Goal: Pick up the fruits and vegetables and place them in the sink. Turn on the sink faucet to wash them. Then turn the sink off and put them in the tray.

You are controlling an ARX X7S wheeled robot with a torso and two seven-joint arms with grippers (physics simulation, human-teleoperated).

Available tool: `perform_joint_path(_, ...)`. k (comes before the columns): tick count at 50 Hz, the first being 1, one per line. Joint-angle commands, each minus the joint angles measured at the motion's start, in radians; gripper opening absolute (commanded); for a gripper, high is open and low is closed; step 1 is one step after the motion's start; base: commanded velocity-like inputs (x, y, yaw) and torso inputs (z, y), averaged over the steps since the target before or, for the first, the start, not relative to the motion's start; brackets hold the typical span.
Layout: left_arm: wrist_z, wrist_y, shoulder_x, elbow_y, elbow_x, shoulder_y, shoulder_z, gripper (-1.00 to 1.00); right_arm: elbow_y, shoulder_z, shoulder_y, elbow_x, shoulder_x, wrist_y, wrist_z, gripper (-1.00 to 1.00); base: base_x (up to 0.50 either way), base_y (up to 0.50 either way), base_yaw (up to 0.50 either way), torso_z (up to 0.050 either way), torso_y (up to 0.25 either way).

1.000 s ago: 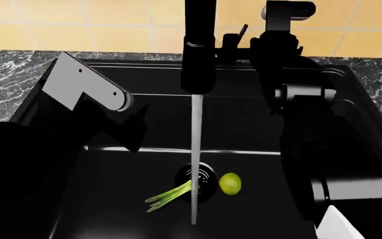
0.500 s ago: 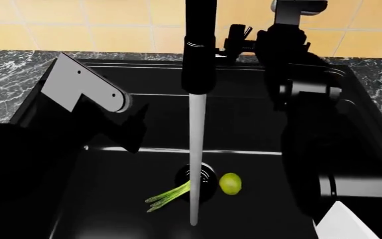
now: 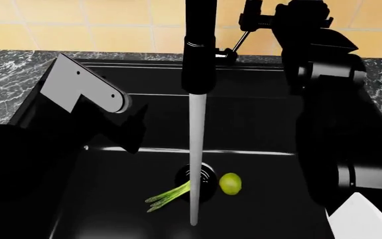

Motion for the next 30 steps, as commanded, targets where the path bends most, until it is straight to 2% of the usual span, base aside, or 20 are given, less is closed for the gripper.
perform_joint_path(1,-0.001,-0.001,0.000,0.000,0.000,-0.002,0.003,1.00,-0.223,0.005,-0.076,0.001,0.035,0.139,0.004,1.00,0.00,0.00,0.00,0.000,0.000)
perform_joint_path(10,-0.006,-0.006,-0.002,0.002,-0.007,-0.009,0.001,1.00,-0.358,0.012,-0.147,0.005,0.056,0.229,0.023,1.00,0.00,0.00,0.00,0.000,0.000)
perform_joint_path(22,-0.007,-0.002,0.002,-0.002,-0.001,-0.005,0.005,1.00,-0.394,0.023,-0.196,0.011,0.073,0.248,0.049,1.00,0.00,0.00,0.00,0.000,0.000)
perform_joint_path(30,-0.008,-0.002,0.001,-0.001,-0.002,-0.005,0.006,1.00,-0.345,0.020,-0.197,0.010,0.074,0.220,0.058,1.00,0.00,0.00,0.00,0.000,0.000)
